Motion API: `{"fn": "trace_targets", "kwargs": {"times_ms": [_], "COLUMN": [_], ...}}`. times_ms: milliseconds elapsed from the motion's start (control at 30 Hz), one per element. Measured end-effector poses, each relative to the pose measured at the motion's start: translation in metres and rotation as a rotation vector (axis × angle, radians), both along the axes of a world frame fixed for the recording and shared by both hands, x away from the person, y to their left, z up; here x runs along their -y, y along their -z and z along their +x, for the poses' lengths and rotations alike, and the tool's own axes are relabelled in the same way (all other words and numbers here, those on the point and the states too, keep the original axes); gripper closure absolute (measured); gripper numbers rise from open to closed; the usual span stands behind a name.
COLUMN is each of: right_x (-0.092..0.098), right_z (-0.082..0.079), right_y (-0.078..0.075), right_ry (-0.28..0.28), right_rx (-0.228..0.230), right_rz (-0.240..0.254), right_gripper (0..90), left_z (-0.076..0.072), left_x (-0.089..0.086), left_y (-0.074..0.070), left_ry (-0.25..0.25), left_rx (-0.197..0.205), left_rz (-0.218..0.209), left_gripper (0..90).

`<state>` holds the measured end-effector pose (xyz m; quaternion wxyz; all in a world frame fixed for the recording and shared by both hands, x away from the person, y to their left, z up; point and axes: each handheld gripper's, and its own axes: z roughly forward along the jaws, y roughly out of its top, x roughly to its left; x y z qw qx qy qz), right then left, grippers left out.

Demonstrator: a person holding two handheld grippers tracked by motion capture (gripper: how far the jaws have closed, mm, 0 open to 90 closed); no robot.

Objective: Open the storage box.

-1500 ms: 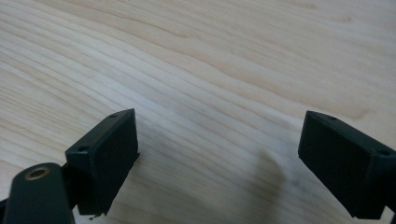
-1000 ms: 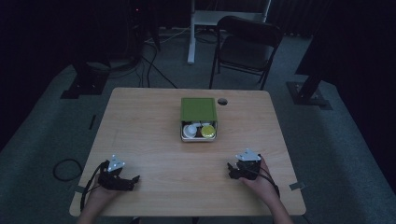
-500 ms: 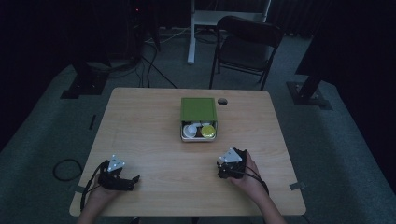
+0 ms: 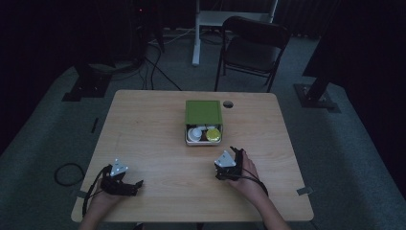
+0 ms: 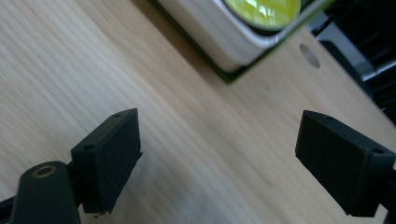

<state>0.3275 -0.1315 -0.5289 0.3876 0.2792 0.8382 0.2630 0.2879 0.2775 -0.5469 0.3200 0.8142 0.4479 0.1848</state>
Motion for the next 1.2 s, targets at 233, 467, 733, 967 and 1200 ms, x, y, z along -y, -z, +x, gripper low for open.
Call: {"fn": "trace_targets", "kwargs": {"times_ms": [233, 467, 733, 967, 1200], "right_x": [-0.017, -0.037, -0.052, -0.064, -0.072], "right_z": [0.0, 0.001, 0.003, 0.009, 0.013], "right_y": [0.0, -0.001, -0.006, -0.006, -0.003], "right_ry": [-0.061, -0.132, -0.199, -0.236, -0.265], "right_rx": [0.054, 0.124, 0.213, 0.253, 0.269], "right_rz": [-0.065, -0.129, -0.229, -0.365, -0.402], "right_gripper": [14.0, 19.5, 30.4, 42.7, 46.6], "left_z": [0.0, 0.0, 0.0, 0.0, 0.0], "left_x": [0.0, 0.0, 0.0, 0.0, 0.0], "left_y": [0.0, 0.0, 0.0, 0.0, 0.0], "left_ry": [0.0, 0.0, 0.0, 0.0, 0.0], "left_rx": [0.0, 0.0, 0.0, 0.0, 0.0], "left_rz": [0.0, -0.001, 0.0, -0.001, 0.0], "left_gripper": [0.8, 0.8, 0.8, 0.8, 0.8]}}
